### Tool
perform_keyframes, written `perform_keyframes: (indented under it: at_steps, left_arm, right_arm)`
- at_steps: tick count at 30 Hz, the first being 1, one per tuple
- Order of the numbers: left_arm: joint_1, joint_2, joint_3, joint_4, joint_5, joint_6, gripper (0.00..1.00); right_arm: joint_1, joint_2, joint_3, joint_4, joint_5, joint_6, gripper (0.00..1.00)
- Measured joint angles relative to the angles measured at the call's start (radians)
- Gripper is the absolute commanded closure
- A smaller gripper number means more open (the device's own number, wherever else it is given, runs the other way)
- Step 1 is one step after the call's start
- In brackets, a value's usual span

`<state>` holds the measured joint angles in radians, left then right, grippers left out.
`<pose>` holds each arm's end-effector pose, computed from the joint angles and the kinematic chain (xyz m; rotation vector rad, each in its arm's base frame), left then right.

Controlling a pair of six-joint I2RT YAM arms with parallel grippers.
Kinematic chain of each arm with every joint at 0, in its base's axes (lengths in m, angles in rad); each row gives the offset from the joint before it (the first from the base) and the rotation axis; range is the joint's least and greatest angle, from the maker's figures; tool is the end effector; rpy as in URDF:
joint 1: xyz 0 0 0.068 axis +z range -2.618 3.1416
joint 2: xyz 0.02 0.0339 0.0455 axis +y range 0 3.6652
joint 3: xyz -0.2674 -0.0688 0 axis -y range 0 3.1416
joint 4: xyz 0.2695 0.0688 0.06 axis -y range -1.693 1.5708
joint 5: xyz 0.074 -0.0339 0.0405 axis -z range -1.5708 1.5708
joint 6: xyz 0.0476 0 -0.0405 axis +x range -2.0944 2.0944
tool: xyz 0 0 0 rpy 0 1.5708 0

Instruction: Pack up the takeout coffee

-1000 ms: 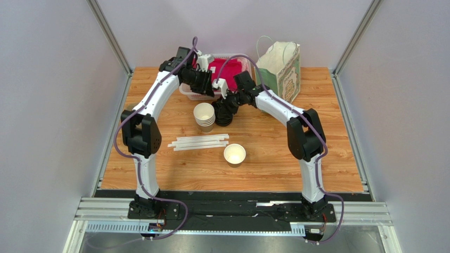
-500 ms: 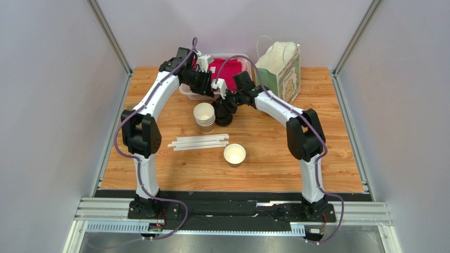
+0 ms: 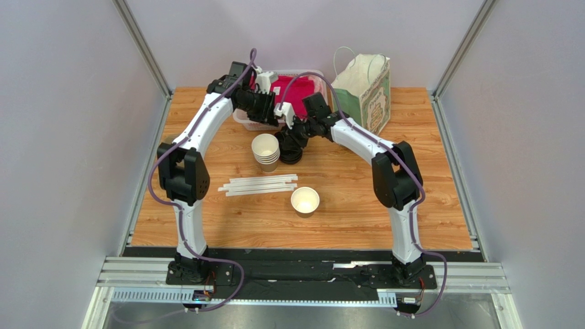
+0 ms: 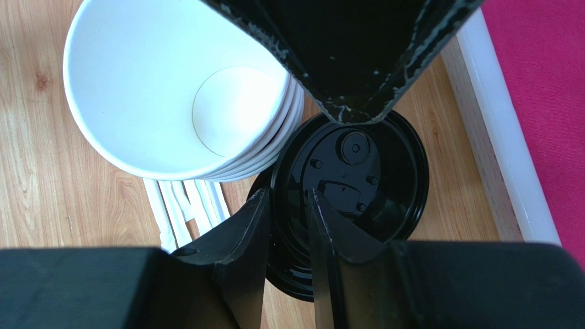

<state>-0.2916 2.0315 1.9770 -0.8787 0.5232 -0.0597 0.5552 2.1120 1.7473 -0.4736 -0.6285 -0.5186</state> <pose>0.4527 -0.1607 0.3057 0.5068 2.4487 -0.8003 0.4154 0.2906 0.2190 -1.4330 1.8429 0.7690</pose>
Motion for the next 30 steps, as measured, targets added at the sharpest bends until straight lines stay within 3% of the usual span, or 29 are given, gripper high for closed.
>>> perform_keyframes:
  at_steps: [9,19,30]
  left_arm:
    - [0.001,0.0,0.0,0.0,0.001,0.0,0.64]
    - [0.006,-0.002,0.0,0.0,0.004,0.0,0.62]
    - [0.074,-0.083,0.016,0.016,0.077,-0.017,0.49]
  right_arm:
    - [0.005,0.015,0.0,-0.002,0.007,-0.01,0.99]
    - [0.005,0.014,0.0,-0.004,0.01,-0.012,1.0]
    - [-0.026,-0.067,0.016,-0.035,0.004,0.025,1.0]
